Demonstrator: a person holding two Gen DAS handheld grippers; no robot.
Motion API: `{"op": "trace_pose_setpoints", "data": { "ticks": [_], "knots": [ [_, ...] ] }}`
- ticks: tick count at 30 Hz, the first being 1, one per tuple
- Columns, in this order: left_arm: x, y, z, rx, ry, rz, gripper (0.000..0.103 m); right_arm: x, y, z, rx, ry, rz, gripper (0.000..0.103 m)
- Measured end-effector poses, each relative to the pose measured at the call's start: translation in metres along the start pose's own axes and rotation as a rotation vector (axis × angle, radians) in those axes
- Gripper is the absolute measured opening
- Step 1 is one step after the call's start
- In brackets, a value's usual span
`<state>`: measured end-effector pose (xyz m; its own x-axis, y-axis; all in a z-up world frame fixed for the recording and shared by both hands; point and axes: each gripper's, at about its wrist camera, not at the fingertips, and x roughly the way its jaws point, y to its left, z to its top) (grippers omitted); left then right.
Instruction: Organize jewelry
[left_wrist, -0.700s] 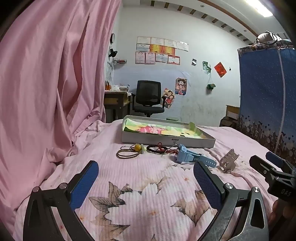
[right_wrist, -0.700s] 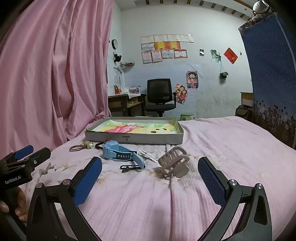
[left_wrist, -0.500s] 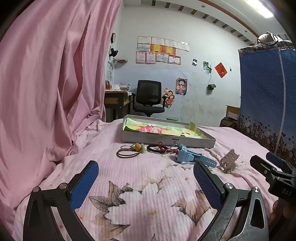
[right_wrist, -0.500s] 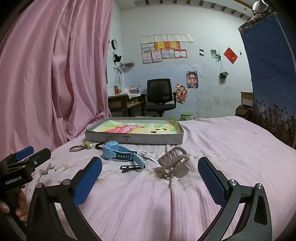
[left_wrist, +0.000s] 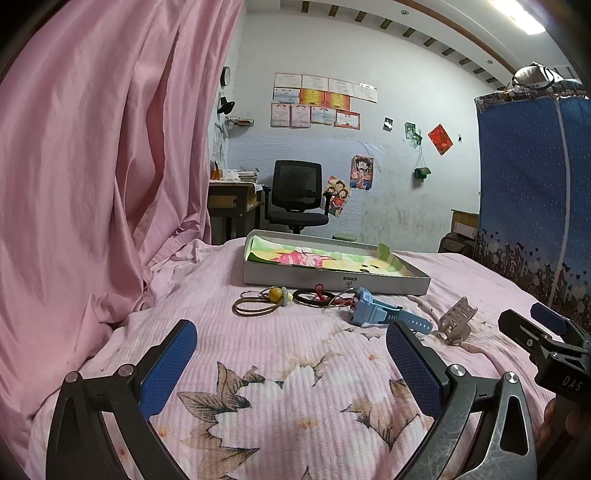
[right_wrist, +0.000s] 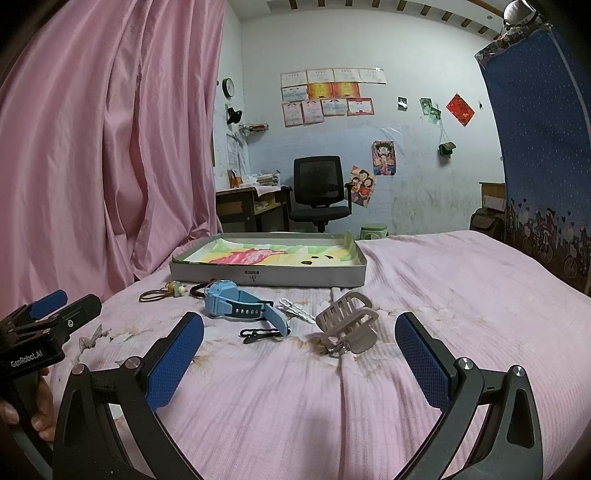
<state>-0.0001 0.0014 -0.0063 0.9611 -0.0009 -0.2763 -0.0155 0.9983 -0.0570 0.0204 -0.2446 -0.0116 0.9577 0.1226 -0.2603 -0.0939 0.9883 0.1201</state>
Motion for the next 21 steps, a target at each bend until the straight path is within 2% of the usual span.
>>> {"op": "trace_pose_setpoints", "data": {
  "ticks": [21],
  "knots": [
    [-0.0011, -0.0003, 0.0015, 0.001, 0.002, 0.001, 0.103, -0.0022, 0.0006, 0.0012, 0.005, -0.002, 0.0, 0.102]
  ]
}}
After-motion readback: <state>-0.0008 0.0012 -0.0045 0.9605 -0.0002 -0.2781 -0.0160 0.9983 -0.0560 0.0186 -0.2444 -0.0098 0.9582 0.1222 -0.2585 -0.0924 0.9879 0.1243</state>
